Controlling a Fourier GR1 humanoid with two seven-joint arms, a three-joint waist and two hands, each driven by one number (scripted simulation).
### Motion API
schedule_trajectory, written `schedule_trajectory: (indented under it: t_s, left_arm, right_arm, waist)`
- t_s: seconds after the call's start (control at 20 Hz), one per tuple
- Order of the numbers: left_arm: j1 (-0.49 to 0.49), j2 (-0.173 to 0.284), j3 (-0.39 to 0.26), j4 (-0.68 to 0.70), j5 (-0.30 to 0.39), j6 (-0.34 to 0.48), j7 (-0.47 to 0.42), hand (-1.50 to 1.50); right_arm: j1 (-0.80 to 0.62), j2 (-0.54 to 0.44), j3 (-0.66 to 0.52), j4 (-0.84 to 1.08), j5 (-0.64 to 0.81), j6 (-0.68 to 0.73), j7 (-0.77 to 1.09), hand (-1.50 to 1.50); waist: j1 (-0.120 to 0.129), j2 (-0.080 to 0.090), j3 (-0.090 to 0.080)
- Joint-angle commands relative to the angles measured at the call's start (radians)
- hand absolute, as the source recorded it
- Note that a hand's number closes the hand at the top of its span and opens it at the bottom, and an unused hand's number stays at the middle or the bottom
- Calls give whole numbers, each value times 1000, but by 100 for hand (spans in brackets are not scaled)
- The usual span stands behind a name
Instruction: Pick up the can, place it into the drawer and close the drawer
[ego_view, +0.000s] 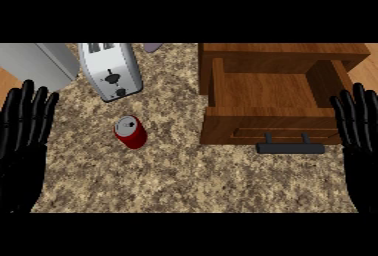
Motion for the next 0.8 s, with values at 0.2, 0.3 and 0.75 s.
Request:
schedule_trajectory:
  t_s: [0.2,0.3,0.75]
  left_arm:
    - [-107,73,0,180,242,-268,-123,-150]
    - [-37,143,-11,216,190,-248,103,-150]
    - [-106,207,62,166,348,-296,321,-150]
  right_arm:
    - [-24,-4,22,-13,-34,38,10,-150]
    - [44,32,-45,63,-8,-64,126,-150]
    - [250,-11,-160,-27,-98,16,70,-150]
  waist:
    - [-12,-2,35]
    - [-29,7,37]
    - [-3,-8,37]
